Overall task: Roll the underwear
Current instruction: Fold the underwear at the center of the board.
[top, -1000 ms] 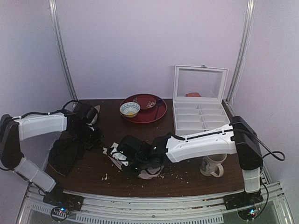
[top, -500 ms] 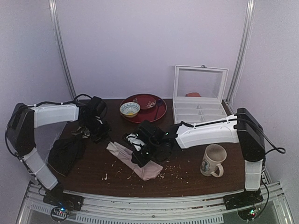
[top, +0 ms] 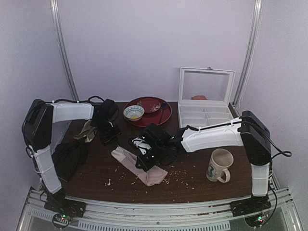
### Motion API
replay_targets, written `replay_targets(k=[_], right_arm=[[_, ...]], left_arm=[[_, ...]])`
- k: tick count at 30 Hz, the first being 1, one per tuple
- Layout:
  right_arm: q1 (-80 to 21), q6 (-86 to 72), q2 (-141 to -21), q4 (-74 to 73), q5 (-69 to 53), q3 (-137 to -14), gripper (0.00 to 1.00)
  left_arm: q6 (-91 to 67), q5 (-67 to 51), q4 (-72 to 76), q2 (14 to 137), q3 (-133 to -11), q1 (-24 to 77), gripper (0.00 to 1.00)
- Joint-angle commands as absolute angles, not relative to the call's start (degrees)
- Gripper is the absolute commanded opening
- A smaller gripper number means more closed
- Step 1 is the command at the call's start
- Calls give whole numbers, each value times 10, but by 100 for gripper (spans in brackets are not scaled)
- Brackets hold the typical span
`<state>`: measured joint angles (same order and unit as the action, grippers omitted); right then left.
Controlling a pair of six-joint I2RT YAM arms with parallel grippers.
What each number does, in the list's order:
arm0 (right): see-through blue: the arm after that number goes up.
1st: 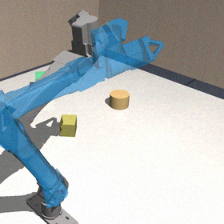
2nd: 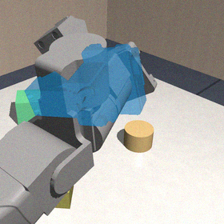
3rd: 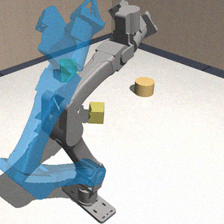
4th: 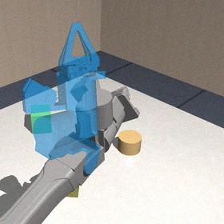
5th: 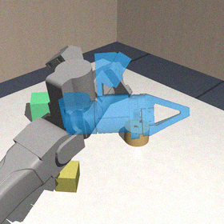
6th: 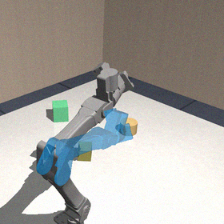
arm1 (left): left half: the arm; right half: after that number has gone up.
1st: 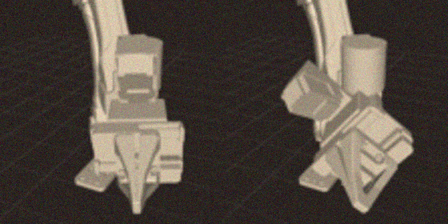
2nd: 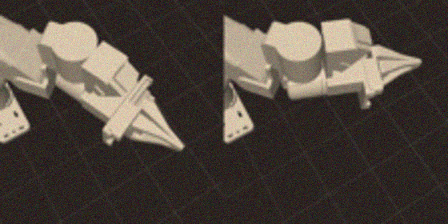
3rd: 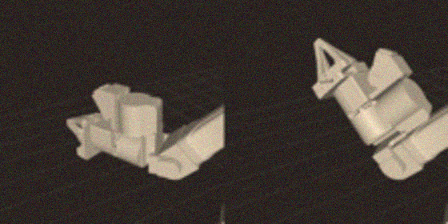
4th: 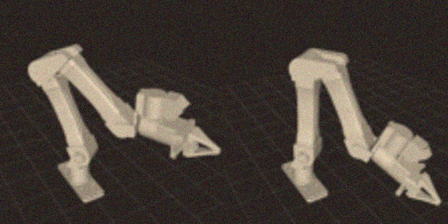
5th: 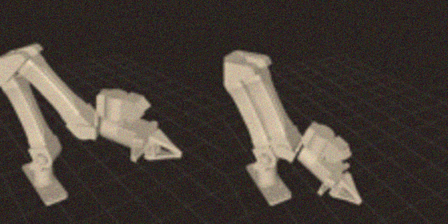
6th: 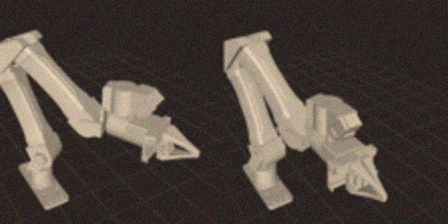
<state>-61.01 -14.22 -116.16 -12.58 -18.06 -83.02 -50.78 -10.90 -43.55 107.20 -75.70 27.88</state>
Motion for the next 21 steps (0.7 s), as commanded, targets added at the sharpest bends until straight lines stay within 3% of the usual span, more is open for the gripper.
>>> replay_targets(k=[1, 21], right_arm=[[-604, -153, -1183, -142, -203, -823, 0], [-573, -158, -1216, -144, -206, -830, 0]], left_arm=[[-495, -80, -453, 1073, -770, 276, 0], [-492, -50, -480, 1089, -784, 276, 0]])
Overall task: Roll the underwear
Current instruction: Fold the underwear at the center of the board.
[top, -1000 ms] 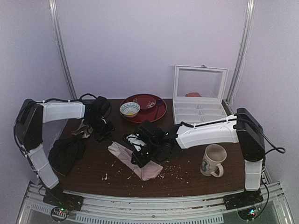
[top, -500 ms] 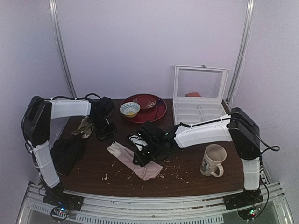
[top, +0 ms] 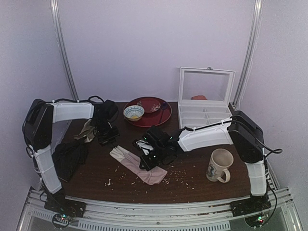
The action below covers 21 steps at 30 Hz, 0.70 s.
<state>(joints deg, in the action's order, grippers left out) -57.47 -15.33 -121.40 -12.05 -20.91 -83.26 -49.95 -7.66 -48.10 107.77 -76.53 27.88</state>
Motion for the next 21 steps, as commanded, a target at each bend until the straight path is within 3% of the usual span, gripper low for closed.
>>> replay_targets(k=[1, 6, 10, 15, 21], right_arm=[[-573, -159, -1214, -143, -205, -829, 0], [-573, -162, -1199, -138, -199, -818, 0], [-573, -165, -1184, -137, -185, -807, 8], [-573, -165, -1169, -140, -173, -799, 19], [-573, -167, -1148, -144, -142, -790, 21]], left_arm=[[-492, -51, -479, 1093, -786, 276, 0], [-489, -58, -472, 1106, -796, 276, 0], [-486, -65, -470, 1116, -806, 278, 1], [-484, -70, -470, 1112, -813, 279, 8], [-481, -68, -482, 1097, -826, 279, 25]])
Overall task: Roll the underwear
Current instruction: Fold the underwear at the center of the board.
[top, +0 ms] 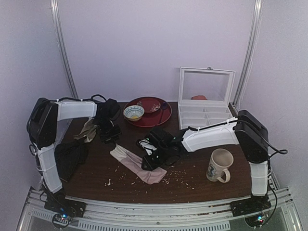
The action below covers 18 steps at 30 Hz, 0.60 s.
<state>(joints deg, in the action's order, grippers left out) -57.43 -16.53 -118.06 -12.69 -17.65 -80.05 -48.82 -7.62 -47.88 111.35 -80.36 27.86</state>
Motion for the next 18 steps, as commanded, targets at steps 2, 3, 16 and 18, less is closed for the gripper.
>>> replay_targets(k=[2, 3, 16, 18], right_arm=[[-573, -167, -1141, -146, -130, -792, 24], [-573, -167, -1138, -148, -124, -793, 25], [-571, -160, -1110, -162, -79, -808, 30], [-571, -160, -1116, -168, -104, -817, 22]], left_arm=[[-478, -64, -486, 1093, -829, 279, 30], [-477, -61, -487, 1091, -830, 279, 30], [-472, -58, -488, 1067, -832, 279, 33], [-469, -63, -476, 1065, -828, 282, 29]])
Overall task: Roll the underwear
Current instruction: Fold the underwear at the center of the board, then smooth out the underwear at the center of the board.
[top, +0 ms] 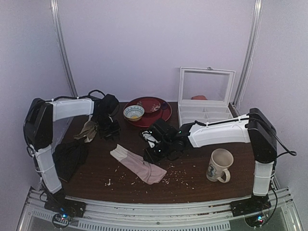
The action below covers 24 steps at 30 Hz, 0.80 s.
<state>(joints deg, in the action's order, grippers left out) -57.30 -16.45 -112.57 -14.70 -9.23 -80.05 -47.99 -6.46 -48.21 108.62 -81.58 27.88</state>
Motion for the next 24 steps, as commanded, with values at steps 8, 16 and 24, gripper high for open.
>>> replay_targets(k=[8, 16, 24], right_arm=[[-598, -168, -1145, -165, -134, -839, 3], [-606, -176, -1175, -167, -155, -862, 3], [-596, -189, -1205, -166, -132, -872, 2]], left_arm=[[-457, -89, -441, 1064, -811, 288, 23], [-463, -106, -441, 1047, -786, 300, 19], [-488, -116, -412, 1040, -723, 316, 0]])
